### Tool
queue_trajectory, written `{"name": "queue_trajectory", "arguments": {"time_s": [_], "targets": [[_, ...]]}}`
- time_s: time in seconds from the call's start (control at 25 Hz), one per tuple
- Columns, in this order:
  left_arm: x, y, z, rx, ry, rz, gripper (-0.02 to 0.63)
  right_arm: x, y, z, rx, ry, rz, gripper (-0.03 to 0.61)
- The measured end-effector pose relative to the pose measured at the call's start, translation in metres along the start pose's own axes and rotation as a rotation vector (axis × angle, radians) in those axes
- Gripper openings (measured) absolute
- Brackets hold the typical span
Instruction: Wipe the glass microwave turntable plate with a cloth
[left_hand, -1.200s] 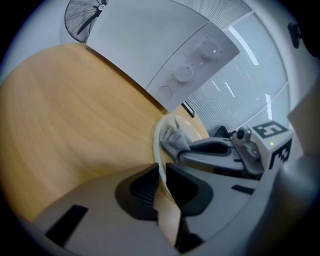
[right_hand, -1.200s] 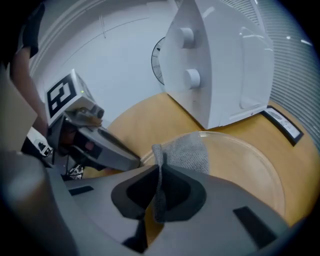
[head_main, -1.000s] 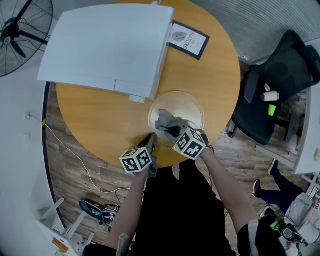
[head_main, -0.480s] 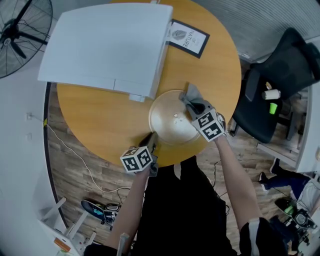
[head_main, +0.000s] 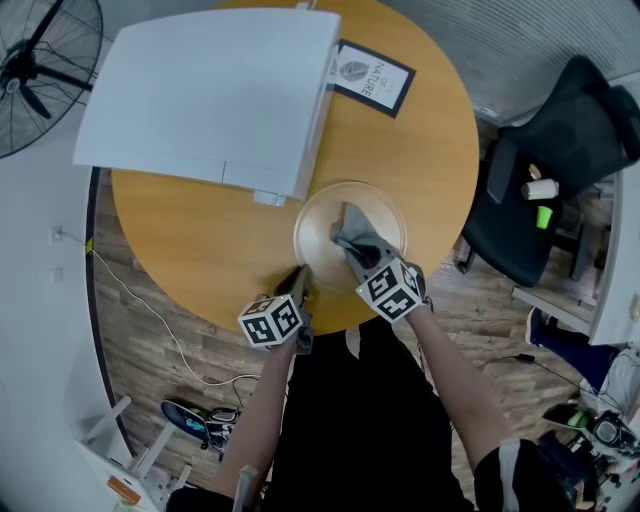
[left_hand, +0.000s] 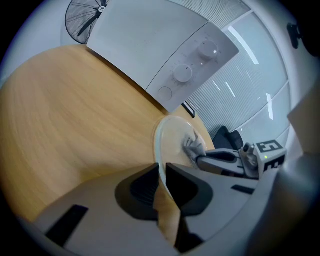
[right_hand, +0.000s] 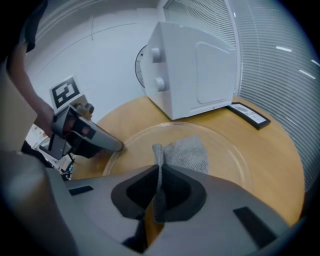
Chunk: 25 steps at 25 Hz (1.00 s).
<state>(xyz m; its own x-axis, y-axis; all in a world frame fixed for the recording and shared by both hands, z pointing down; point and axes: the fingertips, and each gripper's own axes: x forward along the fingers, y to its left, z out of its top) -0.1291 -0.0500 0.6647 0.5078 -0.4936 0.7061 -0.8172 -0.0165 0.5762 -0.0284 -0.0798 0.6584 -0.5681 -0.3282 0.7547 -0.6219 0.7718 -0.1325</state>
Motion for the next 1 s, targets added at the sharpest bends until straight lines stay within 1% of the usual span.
{"name": "queue_trajectory", "arguments": {"time_s": [0.12, 0.24, 0.32, 0.44, 0.52, 0.64, 0.84, 1.0], "targets": [[0.000, 0.000, 0.000, -0.002, -0.001, 0.000, 0.040, 0.004, 0.042, -0.004, -0.041, 0.014, 0.076, 0.028], [0.000, 0.000, 0.000, -0.002, -0.001, 0.002, 0.040, 0.004, 0.071, -0.013, -0.070, 0.038, 0.165, 0.029], [0.000, 0.000, 0.000, -0.002, -0.003, 0.004, 0.040, 0.001, 0.082, -0.020, -0.097, 0.056, 0.221, 0.029], [0.000, 0.000, 0.000, -0.002, -0.002, 0.004, 0.040, -0.006, 0.078, -0.030, -0.105, 0.070, 0.241, 0.029], [0.000, 0.000, 0.000, 0.000, -0.001, 0.002, 0.040, -0.013, 0.063, -0.035, -0.084, 0.070, 0.225, 0.028], [0.000, -0.001, 0.000, 0.002, -0.002, 0.004, 0.040, -0.023, 0.030, -0.043, -0.028, 0.065, 0.178, 0.029], [0.000, -0.001, 0.000, 0.017, -0.006, 0.010, 0.041, -0.037, -0.029, -0.042, 0.070, 0.022, 0.062, 0.028], [0.001, -0.001, 0.000, 0.036, -0.010, 0.020, 0.041, -0.035, -0.060, -0.032, 0.072, 0.020, -0.032, 0.028]]}}
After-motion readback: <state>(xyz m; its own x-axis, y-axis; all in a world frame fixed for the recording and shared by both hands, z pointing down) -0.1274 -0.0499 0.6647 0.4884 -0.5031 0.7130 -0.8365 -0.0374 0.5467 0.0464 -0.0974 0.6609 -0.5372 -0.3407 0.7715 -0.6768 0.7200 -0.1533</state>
